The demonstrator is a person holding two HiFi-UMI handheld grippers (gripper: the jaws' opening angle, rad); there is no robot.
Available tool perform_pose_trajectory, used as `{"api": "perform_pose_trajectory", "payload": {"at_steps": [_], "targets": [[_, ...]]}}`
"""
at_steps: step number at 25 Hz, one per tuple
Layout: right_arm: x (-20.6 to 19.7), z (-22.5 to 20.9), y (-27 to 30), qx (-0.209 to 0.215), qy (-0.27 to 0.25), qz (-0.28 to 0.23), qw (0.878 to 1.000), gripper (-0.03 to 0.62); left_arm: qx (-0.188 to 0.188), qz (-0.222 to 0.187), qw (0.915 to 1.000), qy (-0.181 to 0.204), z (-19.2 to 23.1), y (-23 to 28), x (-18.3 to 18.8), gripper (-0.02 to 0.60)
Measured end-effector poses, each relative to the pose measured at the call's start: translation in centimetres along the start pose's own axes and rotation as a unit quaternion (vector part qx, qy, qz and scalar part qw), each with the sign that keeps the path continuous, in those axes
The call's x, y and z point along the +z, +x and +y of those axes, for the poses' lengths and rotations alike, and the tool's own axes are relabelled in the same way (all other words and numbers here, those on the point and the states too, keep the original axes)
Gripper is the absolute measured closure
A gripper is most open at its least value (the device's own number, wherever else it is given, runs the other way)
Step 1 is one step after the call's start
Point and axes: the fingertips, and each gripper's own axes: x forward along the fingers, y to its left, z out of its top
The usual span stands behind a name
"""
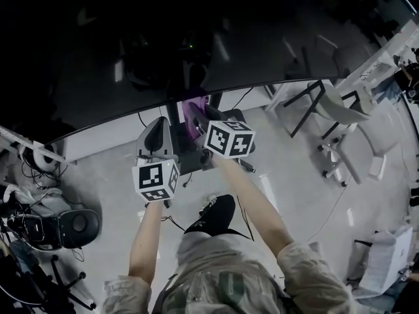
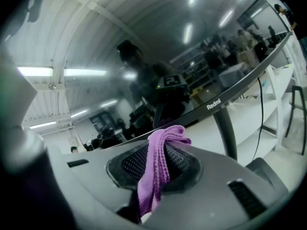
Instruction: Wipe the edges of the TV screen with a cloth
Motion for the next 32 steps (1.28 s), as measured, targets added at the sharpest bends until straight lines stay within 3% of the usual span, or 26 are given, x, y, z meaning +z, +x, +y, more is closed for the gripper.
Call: {"api": "perform_pose_trajectory", "payload": {"at_steps": [6,17,25,28,32], "targets": [[2.4,-2.7,-2.1,0.031,0.004,-0.013,0.999,0.533,0.029,-0.022,0.9993,0.011,-4.4,3.7,0.7,0.566],[6.2,-8.4,-5.6,0.084,0.018,-0.012,0.996,0.533,0.17,-0.064,0.9833,0.012,-7.6,5.6,2.2,0.566],[7.9,-10.7,-7.3,0.115,0.026,0.013,0.993,0.533,0.192,-0.046,0.9801,0.027,-11.9,7.2,2.1,0.566],[8.8,-12.4,-8.4,0.118,-0.001,0.011,0.993,0.533,0.203,-0.05,0.9776,0.024,-13.5,7.7,1.6,0.566],[10.6,-15.6,-9.5,0.109,0.004,0.001,0.994,0.533,0.199,-0.044,0.9786,0.024,-15.7,9.6,0.8,0.566]]}}
